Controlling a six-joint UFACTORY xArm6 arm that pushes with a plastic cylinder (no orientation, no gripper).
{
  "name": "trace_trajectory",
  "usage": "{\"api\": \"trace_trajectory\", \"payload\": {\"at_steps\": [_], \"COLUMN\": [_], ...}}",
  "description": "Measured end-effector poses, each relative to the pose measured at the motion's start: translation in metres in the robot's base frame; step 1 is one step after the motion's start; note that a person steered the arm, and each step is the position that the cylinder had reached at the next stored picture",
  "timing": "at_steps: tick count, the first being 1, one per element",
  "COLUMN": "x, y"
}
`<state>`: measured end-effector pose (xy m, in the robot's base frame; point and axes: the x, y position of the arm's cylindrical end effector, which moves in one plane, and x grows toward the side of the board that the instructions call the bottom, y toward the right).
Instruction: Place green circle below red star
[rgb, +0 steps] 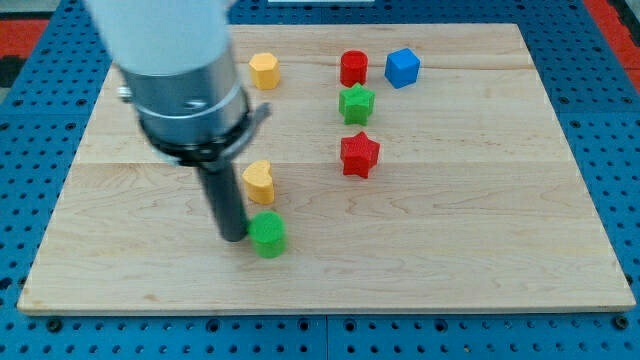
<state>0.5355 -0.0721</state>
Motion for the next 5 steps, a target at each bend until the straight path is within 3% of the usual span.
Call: {"api": "trace_trajectory", "payload": {"at_steps": [1,3,5], "x": [0.009,0.046,0.023], "y": [0.037,0.037,0.094]}}
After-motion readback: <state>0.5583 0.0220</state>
